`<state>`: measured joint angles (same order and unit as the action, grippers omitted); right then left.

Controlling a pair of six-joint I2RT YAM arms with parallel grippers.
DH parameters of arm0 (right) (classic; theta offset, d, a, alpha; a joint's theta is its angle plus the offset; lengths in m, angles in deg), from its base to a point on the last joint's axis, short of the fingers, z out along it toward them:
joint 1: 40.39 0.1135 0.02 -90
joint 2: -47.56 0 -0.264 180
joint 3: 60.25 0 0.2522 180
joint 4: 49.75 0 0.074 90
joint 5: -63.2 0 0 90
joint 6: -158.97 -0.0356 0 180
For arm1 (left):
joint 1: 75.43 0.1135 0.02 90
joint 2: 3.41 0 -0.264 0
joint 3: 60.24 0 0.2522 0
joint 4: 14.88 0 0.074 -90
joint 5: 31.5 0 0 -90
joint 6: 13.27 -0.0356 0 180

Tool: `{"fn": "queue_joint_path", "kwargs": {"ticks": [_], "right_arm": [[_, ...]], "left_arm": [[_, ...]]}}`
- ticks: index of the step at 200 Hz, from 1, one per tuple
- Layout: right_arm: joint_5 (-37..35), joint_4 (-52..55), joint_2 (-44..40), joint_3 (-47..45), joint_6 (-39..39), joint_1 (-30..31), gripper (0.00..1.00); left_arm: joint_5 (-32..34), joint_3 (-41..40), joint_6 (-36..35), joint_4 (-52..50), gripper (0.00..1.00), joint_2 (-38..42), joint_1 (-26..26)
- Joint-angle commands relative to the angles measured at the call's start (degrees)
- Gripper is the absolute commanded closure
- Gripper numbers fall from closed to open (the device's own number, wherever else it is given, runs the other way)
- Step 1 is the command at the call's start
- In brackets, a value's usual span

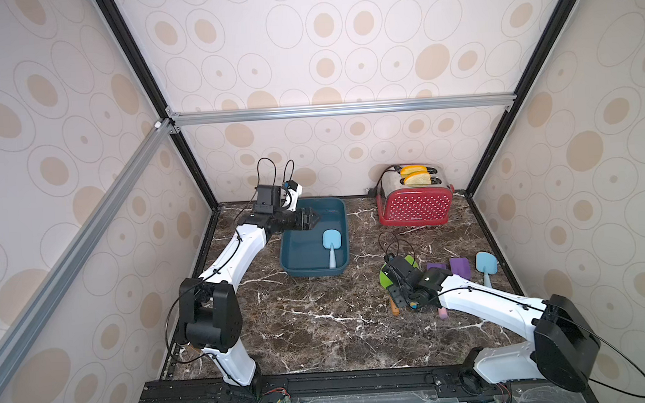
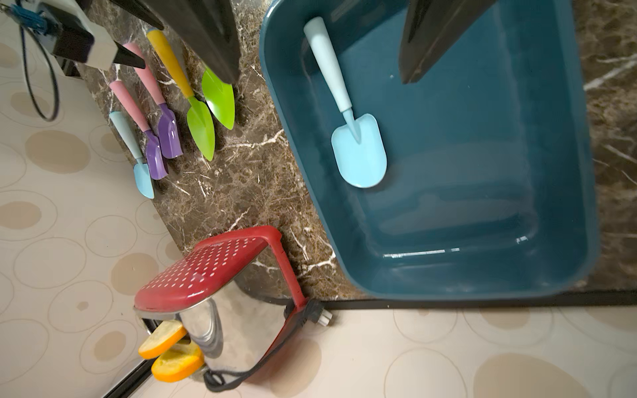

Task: Put the shovel into the storage box
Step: Pick up the shovel from the center of the board.

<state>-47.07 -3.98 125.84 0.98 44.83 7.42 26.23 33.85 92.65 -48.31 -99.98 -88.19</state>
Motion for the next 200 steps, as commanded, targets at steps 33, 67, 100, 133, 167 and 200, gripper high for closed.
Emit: {"fn": "queue_joint_path", "kwargs": {"ticks": [33, 67, 100, 133, 167, 200], "right_arm": [[7.58, -4.98, 2.58, -2.71, -4.67, -0.26, 0.39], [10.39, -6.34, 1.64, -4.80, -6.85, -0.23, 0.45], [10.91, -7.84, 0.80, -7.26, -7.81, -0.18, 0.47], [11.39, -8.95, 2.17, -7.39, -7.68, -0.17, 0.51], [11.75, -9.27, 3.35, -7.03, -7.33, -0.18, 0.62], [11.76, -9.43, 3.46, -7.55, -7.41, -0.18, 0.62]], "left_arm": [[0.63, -7.20, 4.71, 6.23, 0.22, 6.00, -1.29], [0.46, -7.30, 4.76, 6.47, 0.22, 5.92, -1.64], [0.28, -7.57, 4.99, 6.88, 0.22, 6.00, -1.79], [0.10, -7.56, 4.92, 7.05, 0.22, 6.10, -1.92], [0.10, -7.78, 4.99, 7.18, 0.22, 5.78, -1.98], [0.28, -7.96, 4.84, 7.04, 0.21, 6.09, -2.01]]}}
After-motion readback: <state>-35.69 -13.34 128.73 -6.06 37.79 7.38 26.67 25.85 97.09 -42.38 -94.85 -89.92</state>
